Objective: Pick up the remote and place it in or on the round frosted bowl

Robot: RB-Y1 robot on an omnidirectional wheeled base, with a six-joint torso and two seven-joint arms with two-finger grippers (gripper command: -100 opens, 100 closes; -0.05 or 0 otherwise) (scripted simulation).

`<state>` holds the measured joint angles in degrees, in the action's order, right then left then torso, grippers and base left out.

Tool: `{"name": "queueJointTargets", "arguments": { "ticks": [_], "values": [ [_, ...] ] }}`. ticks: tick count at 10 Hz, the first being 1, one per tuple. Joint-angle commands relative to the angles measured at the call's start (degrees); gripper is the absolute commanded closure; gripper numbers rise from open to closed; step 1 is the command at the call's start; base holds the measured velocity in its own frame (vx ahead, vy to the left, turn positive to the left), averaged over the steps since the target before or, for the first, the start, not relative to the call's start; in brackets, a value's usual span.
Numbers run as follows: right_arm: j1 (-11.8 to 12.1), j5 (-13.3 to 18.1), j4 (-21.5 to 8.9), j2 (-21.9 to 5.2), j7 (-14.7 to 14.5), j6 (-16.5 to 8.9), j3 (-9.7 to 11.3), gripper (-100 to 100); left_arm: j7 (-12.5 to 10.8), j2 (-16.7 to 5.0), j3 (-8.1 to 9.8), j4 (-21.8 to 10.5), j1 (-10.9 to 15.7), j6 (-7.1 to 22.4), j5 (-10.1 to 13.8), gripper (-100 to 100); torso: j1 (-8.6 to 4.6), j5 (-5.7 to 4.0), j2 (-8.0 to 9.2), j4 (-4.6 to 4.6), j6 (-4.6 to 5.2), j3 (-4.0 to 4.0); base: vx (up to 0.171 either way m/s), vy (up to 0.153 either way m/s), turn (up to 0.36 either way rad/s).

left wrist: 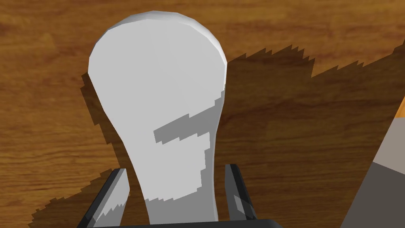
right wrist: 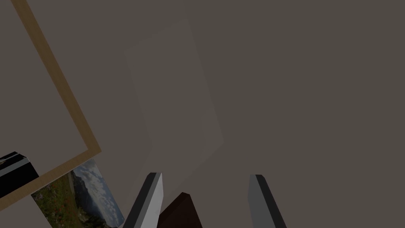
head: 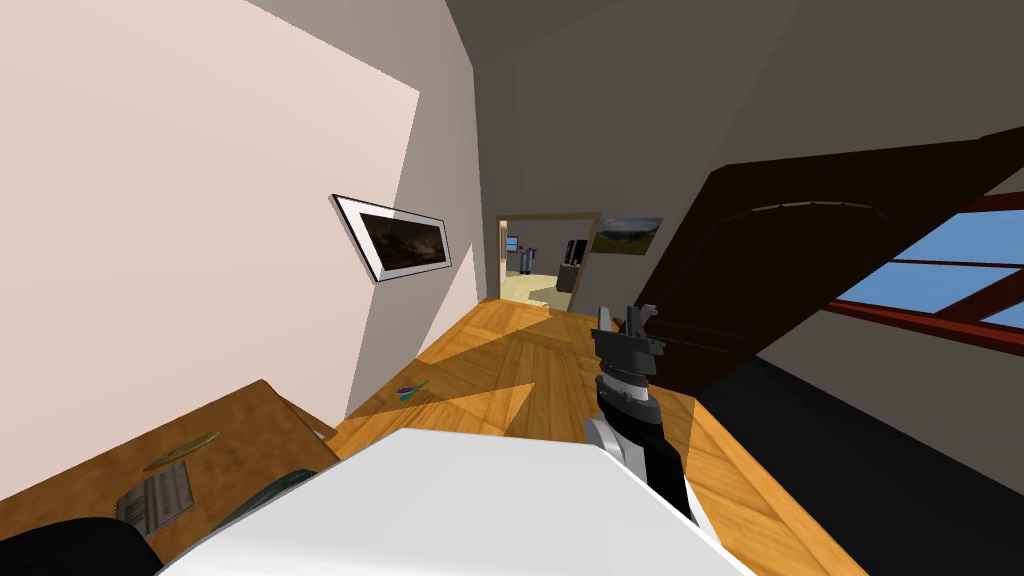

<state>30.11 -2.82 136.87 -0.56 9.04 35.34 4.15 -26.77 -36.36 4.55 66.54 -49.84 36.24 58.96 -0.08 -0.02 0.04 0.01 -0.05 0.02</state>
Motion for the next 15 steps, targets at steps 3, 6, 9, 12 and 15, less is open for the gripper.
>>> {"name": "queueJointTargets", "arguments": {
  "ticks": [3,6,9,12,15],
  "values": [
    [0.0,0.0,0.0,0.0,0.0,0.0,0.0,0,0.0,0.0,0.0,0.0,0.0,0.0,0.0,0,0.0,0.0,0.0,0.0,-0.01,0.0,0.0,0.0,0.0],
    [0.0,0.0,0.0,0.0,0.0,0.0,0.0,0,-0.8,-1.6,0.34,2.3,-1.8,0.7,1.0,100,-0.09,-0.05,-0.02,-0.01,0.0,-0.01,0.001,-0.011,-0.005],
    [0.0,0.0,0.0,0.0,0.0,0.0,0.0,0,-1.5,-5.1,2.31,2.5,-5.2,1.5,1.5,100,-0.24,-0.14,0.07,-0.05,-0.08,0.01,-0.012,-0.06,0.012],
    [0.0,0.0,0.0,0.0,0.0,0.0,0.0,0,-2.8,-8.6,3.92,3.3,-8.6,2.5,2.8,100,-0.49,-0.22,0.1,-0.02,-0.05,0.03,-0.022,-0.091,-0.015],
    [0.0,0.0,0.0,0.0,0.0,0.0,0.0,0,-4.7,-12.0,5.09,4.8,-12.0,3.7,5.0,100,-0.24,-0.18,0.02,-0.01,0.0,0.0,-0.006,-0.023,-0.053]
  ]
}}
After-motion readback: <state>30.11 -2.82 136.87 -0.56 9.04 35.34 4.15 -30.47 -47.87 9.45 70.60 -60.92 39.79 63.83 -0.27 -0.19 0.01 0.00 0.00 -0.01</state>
